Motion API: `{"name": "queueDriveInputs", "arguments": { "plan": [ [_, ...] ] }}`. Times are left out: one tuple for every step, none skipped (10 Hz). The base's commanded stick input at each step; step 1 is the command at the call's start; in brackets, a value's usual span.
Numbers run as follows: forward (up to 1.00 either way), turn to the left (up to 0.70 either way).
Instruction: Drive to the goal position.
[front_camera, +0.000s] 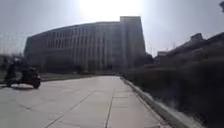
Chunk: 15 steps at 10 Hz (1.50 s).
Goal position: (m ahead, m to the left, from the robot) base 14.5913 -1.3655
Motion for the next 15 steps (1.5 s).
{"name": "queueDriveInputs", "arguments": {
  "plan": [
    [1.0,0.0],
    [1.0,0.0],
    [1.0,0.0],
    [1.0,0.0],
    [1.0,0.0],
    [1.0,0.0],
    [1.0,0.0],
    [1.0,0.0],
    [1.0,0.0],
    [1.0,0.0],
    [1.0,0.0],
    [1.0,0.0],
    [1.0,0.0],
    [1.0,0.0],
    [1.0,0.0]
  ]
}}
